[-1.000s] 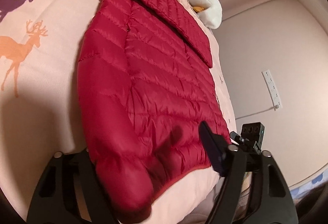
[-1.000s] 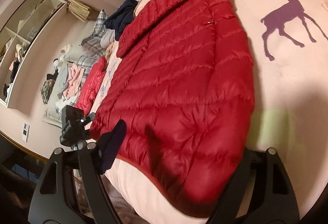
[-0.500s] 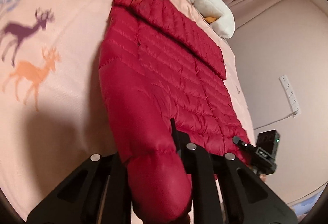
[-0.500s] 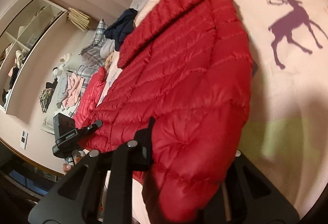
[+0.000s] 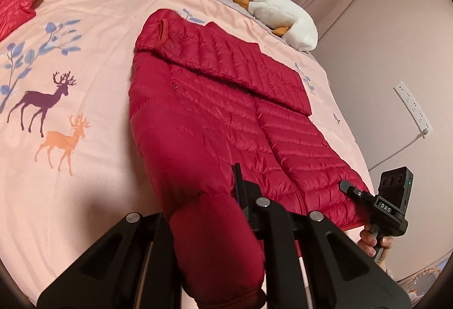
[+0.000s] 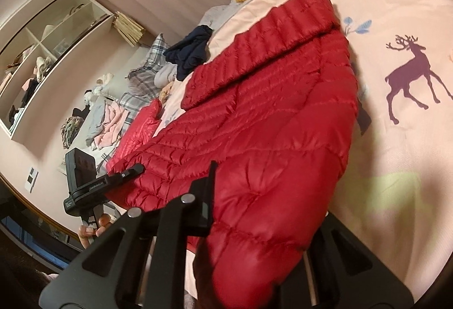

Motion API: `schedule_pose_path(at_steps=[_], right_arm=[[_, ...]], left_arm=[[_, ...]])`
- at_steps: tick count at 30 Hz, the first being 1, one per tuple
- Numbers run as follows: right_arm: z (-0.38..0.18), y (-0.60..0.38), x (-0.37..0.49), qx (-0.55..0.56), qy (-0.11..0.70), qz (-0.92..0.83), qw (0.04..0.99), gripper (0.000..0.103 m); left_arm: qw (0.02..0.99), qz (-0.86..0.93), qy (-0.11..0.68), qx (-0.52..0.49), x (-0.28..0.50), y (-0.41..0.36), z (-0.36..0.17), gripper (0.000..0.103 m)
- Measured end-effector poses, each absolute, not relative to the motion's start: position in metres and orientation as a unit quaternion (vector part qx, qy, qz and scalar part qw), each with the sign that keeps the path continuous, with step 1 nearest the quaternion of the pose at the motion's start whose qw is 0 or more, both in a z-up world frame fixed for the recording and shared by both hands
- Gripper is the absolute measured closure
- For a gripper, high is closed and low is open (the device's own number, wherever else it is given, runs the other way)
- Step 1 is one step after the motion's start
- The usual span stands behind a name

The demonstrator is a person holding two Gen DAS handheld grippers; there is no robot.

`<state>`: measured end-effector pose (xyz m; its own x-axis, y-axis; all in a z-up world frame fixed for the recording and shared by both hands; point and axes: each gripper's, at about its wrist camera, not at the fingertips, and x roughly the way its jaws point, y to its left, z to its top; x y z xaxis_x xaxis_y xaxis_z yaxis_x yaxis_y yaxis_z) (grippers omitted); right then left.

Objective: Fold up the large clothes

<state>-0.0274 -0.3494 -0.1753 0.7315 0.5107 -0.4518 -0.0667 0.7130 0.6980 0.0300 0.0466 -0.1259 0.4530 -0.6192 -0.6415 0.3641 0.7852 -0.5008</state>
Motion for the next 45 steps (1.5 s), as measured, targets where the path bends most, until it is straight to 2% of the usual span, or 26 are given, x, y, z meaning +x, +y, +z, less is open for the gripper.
schedule_pose_path(at_steps=[45], right_arm=[[-0.114, -0.362, -0.062, 0.289, 0.277, 0.23, 0.887, 0.09]], left_arm=[[0.871, -0.304, 0.381, -0.07, 0.01, 0.04, -0.069, 0.091]])
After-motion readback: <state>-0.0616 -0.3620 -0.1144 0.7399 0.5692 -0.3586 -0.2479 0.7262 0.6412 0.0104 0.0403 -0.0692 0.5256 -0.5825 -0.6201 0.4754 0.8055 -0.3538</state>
